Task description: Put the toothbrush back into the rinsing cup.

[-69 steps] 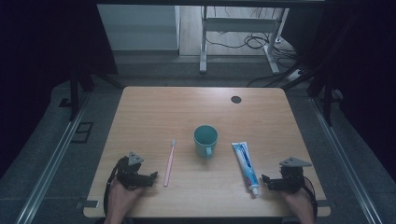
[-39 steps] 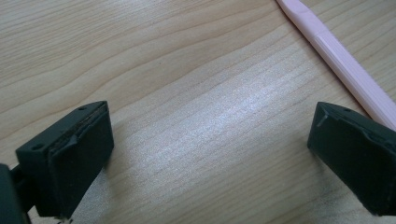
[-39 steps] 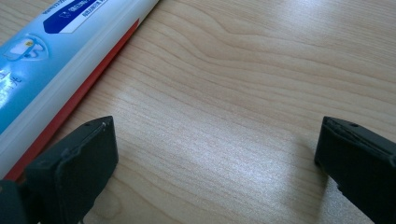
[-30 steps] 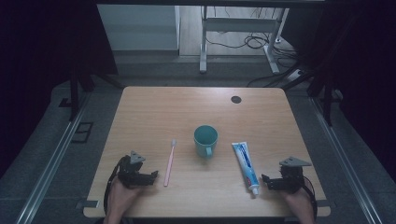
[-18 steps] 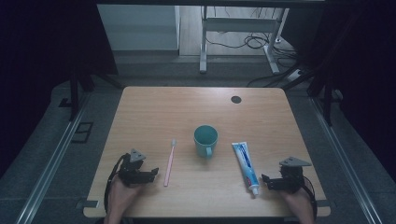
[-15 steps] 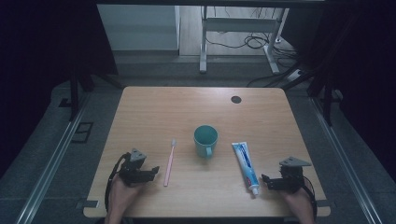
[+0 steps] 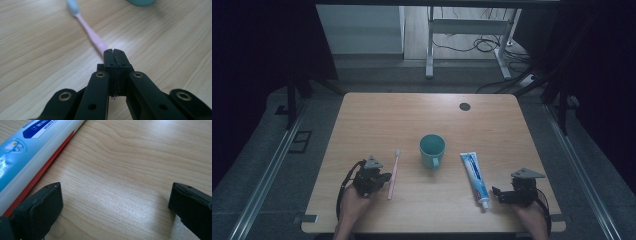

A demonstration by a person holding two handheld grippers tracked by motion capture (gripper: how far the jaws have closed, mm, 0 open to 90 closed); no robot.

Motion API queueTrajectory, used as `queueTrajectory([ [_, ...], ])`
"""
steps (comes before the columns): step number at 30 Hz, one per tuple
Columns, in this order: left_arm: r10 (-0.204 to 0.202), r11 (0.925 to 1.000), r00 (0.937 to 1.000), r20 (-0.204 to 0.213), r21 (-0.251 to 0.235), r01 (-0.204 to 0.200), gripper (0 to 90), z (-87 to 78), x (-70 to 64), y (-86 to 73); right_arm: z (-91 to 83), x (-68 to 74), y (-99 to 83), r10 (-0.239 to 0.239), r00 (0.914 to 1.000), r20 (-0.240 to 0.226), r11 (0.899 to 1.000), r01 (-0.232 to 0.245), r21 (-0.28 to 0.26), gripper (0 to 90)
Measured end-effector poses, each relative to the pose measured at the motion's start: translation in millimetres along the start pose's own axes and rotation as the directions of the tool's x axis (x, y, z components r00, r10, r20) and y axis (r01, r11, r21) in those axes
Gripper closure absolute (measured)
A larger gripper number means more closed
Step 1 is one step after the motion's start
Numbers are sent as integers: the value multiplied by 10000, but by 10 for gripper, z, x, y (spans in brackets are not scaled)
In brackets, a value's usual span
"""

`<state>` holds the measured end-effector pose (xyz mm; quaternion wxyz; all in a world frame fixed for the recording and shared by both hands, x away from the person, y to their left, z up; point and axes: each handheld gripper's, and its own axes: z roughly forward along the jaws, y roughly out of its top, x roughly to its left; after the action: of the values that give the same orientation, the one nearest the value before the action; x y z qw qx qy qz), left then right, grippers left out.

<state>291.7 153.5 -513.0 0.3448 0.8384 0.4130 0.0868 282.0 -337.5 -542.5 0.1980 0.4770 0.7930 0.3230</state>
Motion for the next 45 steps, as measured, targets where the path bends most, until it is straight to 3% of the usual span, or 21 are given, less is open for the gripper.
queueTrajectory([
  [6,289,9992,9994,210,287,-295,897,116,-98,39,0,0,0,-2,10000,1,10000,2,0,0],
  [19,230,9973,9995,195,689,-243,896,146,-110,-16,0,0,1,4,10000,3,10000,-4,4,0],
  [36,175,9944,9984,-539,1052,-117,894,-8,80,-99,1,0,2,-2,10000,5,10000,2,7,0],
  [45,81,9956,9985,-533,934,-31,874,-73,135,-106,2,0,2,-4,10000,7,10000,4,5,0],
])
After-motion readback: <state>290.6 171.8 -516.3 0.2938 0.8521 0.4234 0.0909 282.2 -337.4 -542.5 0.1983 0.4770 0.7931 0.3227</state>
